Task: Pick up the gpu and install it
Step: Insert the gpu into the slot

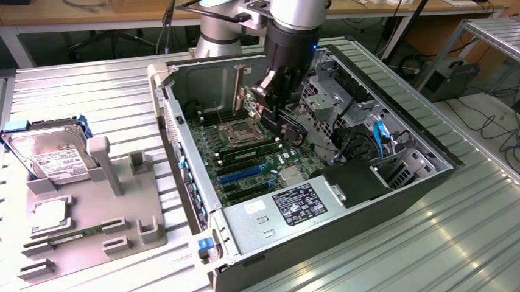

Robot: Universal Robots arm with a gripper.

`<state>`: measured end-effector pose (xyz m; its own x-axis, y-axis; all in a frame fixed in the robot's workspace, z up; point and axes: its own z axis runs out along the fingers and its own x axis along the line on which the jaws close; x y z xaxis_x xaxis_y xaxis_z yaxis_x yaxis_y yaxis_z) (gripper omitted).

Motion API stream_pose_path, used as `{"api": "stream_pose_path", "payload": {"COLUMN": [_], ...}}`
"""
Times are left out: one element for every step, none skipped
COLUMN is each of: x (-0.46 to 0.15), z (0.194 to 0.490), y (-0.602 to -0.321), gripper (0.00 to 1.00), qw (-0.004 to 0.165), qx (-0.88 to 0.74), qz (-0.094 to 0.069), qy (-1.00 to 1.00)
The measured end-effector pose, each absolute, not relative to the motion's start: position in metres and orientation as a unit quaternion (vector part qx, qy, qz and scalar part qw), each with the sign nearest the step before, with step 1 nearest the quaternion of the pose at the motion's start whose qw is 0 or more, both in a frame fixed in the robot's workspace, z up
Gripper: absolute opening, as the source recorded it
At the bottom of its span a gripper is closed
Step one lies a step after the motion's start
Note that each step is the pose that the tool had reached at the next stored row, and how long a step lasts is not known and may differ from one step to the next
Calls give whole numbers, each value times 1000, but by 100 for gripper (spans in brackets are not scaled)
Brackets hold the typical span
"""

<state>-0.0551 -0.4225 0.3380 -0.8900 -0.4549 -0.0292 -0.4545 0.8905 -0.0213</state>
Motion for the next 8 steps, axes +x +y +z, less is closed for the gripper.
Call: {"api": "stream_pose_path", "payload": {"x": [-55,-55,-55,-55,-55,-55,-55,-55], "z": [338,338,338,338,338,338,338,338], "y": [-422,-422,-422,-422,-422,-422,-422,-422], "gripper": [26,26,26,26,26,26,26,26], "qw": [17,17,17,17,17,17,17,17], "qx": [-235,-236,-238,-239,-240,-241,-243,-244], "qz": [-7,-7,-7,-7,-7,-7,-7,-7], "qy": [972,972,971,971,971,970,970,970]}}
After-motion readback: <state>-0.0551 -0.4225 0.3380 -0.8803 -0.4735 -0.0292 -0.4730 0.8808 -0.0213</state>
